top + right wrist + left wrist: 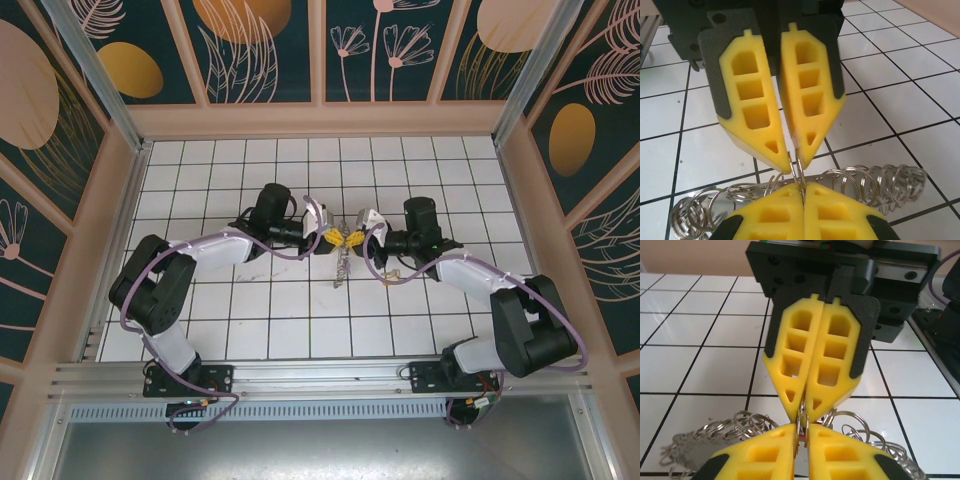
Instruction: Put the keys on the keyring
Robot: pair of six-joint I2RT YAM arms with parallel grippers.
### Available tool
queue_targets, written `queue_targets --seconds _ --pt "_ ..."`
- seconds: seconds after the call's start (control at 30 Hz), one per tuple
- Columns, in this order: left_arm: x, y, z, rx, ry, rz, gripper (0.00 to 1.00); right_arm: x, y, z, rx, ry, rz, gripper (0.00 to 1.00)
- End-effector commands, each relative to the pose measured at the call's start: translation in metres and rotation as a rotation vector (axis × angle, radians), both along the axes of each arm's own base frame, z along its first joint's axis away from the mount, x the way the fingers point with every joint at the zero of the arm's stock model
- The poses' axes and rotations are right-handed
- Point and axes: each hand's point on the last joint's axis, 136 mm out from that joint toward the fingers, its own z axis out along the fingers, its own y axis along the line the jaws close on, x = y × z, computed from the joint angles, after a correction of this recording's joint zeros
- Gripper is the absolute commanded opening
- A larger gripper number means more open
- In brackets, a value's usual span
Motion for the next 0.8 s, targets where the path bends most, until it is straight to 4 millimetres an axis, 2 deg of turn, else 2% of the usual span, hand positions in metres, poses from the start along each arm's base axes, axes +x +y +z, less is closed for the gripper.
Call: queue_targets --seconds 0.0,0.47,0.57,0.67,0.77 --pt "-0.001 -0.001 -0.006 0.061 -0.004 -0.032 0.17 0.004 0.005 0.023 0.005 -0.077 0.012 0.00" --pt "0.003 -0.002 -0.020 0.175 -0.006 -0.032 0.19 0.003 0.010 0.026 -0.015 -0.088 0.024 0.00" --pt "0.003 -0.002 -0.021 0.188 -0.006 -0.039 0.12 0.003 0.011 0.027 -0.015 -0.092 0.026 0.00" --pt "0.002 -0.003 -0.017 0.176 -0.011 -0.045 0.00 0.003 0.011 0.026 -0.024 -0.093 0.026 0.00" --pt "0.001 -0.006 -0.008 0.122 -0.022 -0.041 0.00 0.003 0.009 0.023 -0.029 -0.094 0.011 0.03"
